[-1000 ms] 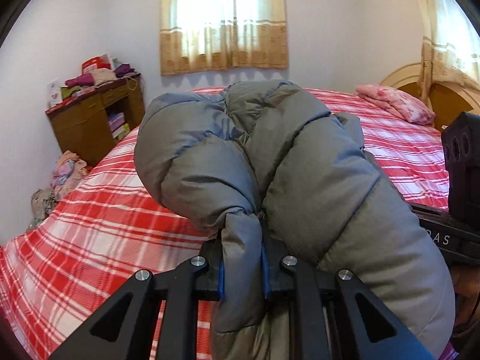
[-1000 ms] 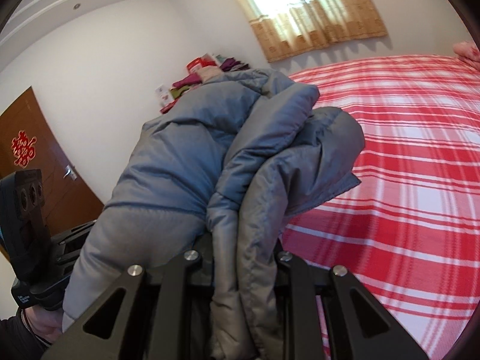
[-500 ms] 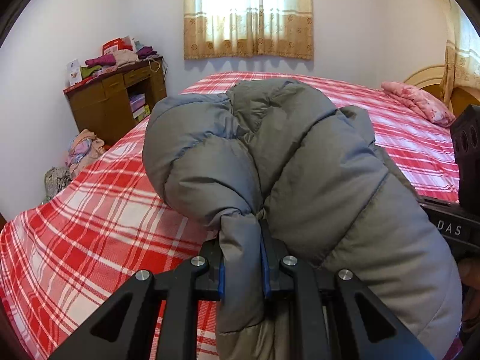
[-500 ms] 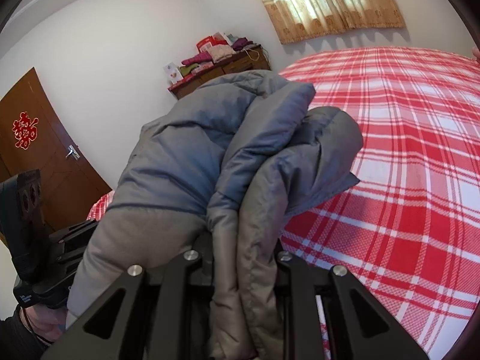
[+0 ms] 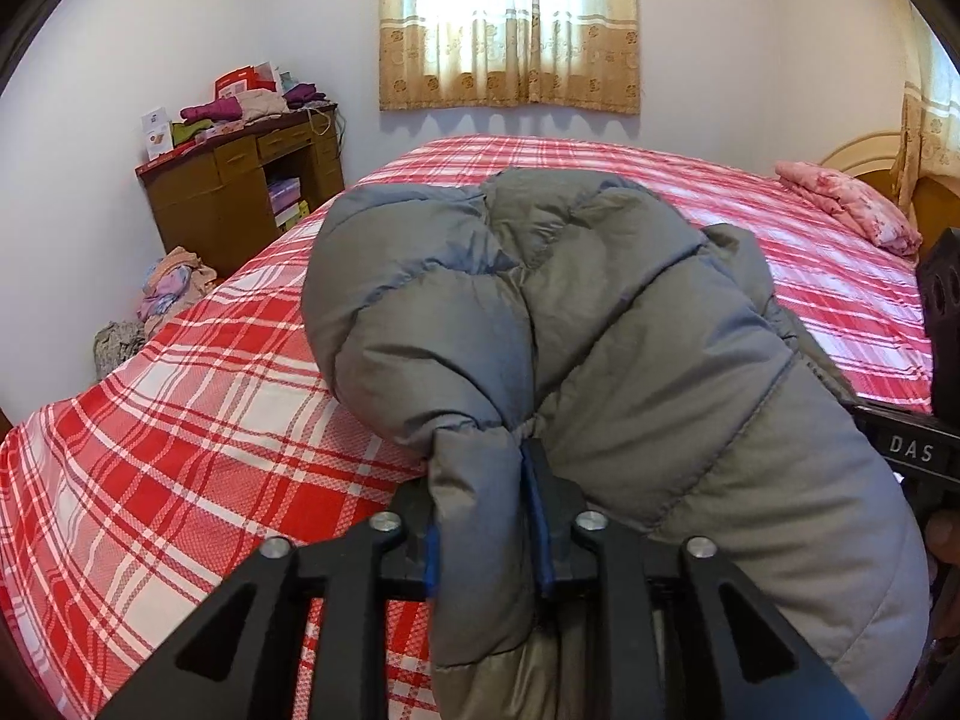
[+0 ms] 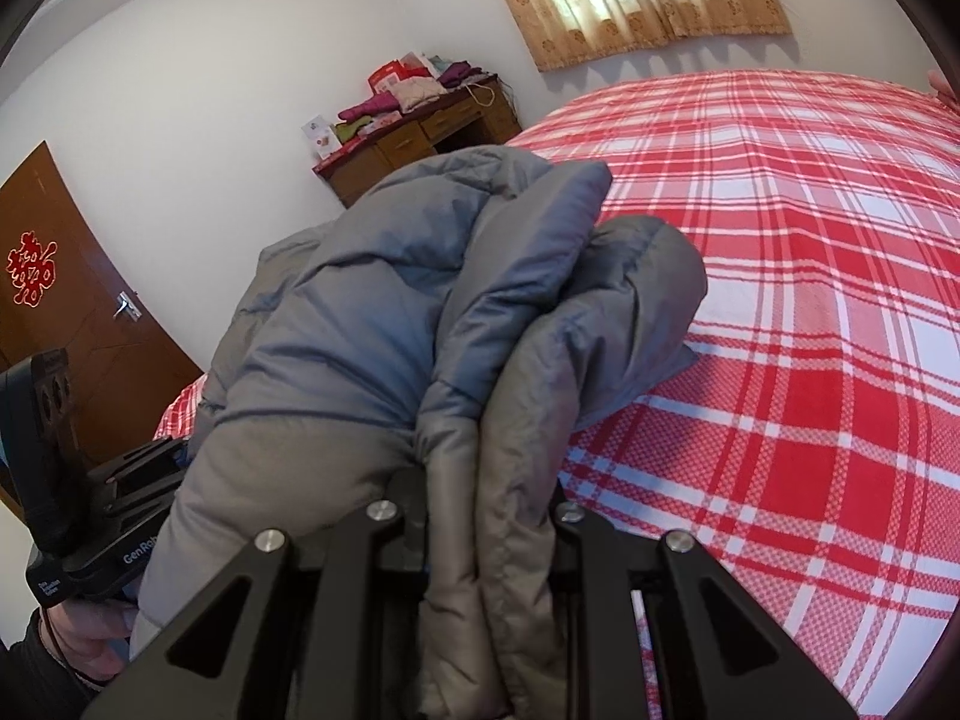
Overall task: Fold large clothes
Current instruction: 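Lift the jacket bundle with both tools and carry it across the bed, then lower the jacket bundle onto the bed and open both tools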
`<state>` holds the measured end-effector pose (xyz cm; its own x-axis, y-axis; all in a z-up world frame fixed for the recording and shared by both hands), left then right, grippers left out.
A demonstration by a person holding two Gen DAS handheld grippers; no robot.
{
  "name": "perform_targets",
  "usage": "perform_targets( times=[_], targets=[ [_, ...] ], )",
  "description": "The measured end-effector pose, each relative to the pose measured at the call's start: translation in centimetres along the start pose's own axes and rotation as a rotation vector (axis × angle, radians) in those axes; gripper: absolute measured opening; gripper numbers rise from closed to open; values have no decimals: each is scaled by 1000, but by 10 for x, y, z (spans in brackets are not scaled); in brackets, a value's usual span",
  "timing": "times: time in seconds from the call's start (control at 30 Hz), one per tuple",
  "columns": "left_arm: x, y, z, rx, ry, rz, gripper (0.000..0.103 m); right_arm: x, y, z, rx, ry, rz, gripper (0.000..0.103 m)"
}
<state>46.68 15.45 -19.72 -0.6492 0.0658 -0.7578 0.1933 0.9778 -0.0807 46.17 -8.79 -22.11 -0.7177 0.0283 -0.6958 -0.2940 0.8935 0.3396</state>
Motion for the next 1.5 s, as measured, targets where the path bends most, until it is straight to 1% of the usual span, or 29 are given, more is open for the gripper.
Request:
perform_targets(
  times=[0.03, 0.1, 0.13, 0.2, 0.27, 0.33, 0.4, 0.47, 0.5, 0.6, 0.63, 0.77, 1.1, 1.27, 1.5],
  targets=[
    [2, 1, 1, -4, 4, -5, 34, 1, -2, 1, 10, 2, 1, 22],
    [5, 6, 5, -17, 14, -17, 46, 4, -7, 1, 25, 6, 8, 22],
    [7, 8, 6, -21, 15, -23, 49, 5, -9, 1, 32, 8, 11, 23],
    [8, 14, 7, -44, 12, -28, 66, 8, -13, 1, 47, 10, 18, 24],
    [8, 20, 9, -65, 6, -34, 75, 10, -17, 1, 59, 12, 23, 26],
    [9, 23, 12, -64, 5, -43, 79, 11, -20, 0, 74, 11, 21, 27],
    [10, 27, 15, -72, 7, -48, 86, 12, -22, -1, 90, 10, 22, 29],
    [11, 29, 17, -75, 5, -54, 89, 15, -25, -2, 99, 11, 28, 31],
    [12, 31, 18, -81, 6, -58, 93, 15, -26, -2, 102, 12, 31, 32],
    [13, 36, 22, -87, 9, -81, 100, 16, -30, 0, 132, 19, 26, 38],
    [13, 37, 23, -87, 11, -88, 101, 17, -32, 0, 145, 20, 25, 41],
    [15, 40, 29, -73, 22, -112, 102, 18, -39, 2, 165, 30, 36, 45],
    [14, 39, 37, -50, 20, -96, 102, 24, -45, -2, 197, 22, 52, 50],
    [14, 41, 39, -48, 16, -96, 102, 25, -47, -1, 217, 26, 53, 56],
    [14, 41, 43, -35, 8, -107, 102, 26, -49, 0, 229, 22, 50, 57]
  ],
)
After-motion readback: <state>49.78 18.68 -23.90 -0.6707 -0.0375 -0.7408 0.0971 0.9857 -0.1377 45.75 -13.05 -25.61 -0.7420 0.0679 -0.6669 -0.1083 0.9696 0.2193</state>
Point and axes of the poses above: each gripper's, at about its wrist camera, not at the fingertips, and z roughly the way its jaws point, y to its left, x to its underside, the point moved 10 cm from there along z, roughly the way its jaws point, and after that the axes turned 8 degrees about x, right-handed, at the moved point
